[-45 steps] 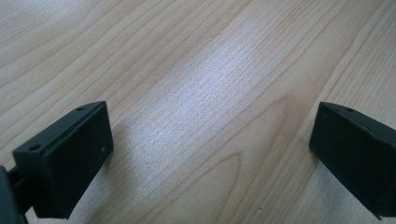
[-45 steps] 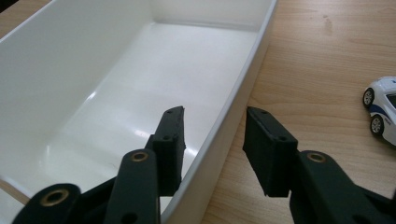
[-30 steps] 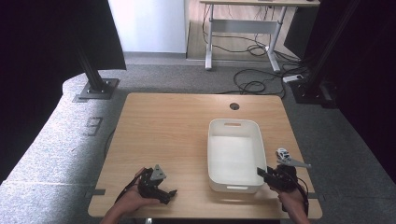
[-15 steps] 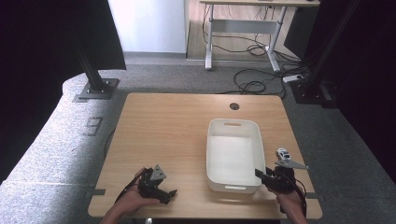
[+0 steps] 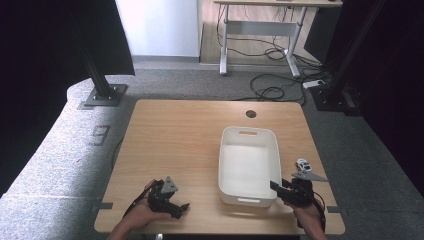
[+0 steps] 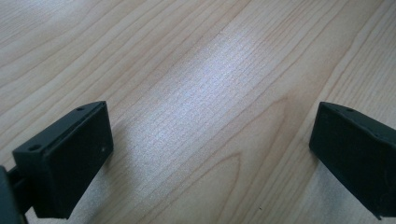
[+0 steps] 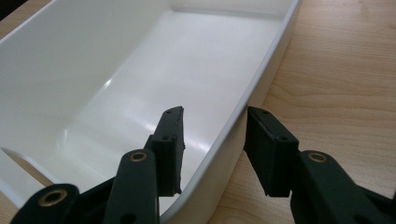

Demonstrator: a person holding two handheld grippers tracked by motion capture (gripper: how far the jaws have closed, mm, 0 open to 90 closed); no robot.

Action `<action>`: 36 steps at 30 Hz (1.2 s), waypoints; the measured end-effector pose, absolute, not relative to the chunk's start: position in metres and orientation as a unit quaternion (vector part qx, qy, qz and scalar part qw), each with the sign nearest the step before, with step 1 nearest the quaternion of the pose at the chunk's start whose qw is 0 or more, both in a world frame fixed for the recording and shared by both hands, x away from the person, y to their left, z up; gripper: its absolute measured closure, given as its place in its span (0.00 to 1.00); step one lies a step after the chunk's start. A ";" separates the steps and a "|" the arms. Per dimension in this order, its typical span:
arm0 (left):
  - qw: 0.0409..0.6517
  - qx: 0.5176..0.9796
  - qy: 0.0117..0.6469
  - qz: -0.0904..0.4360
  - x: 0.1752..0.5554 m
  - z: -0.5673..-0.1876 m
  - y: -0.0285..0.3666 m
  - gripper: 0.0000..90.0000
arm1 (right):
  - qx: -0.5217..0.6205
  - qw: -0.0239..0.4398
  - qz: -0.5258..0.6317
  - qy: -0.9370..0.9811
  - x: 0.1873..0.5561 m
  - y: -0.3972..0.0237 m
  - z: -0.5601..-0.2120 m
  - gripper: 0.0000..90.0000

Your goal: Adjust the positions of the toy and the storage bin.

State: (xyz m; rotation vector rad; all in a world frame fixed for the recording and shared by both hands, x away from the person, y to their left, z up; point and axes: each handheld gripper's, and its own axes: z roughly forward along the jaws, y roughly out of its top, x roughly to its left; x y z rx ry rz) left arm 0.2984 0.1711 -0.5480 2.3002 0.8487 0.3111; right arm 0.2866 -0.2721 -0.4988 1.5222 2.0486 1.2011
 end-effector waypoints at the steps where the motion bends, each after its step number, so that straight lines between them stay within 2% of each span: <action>1: 0.329 0.879 0.324 0.119 0.298 -0.548 0.171 0.00 | 0.531 0.160 0.422 0.717 0.287 -0.272 -0.499 0.63; 36: 0.328 0.879 0.325 0.119 0.298 -0.548 0.171 0.00 | 0.513 0.166 0.429 0.724 0.294 -0.256 -0.501 0.59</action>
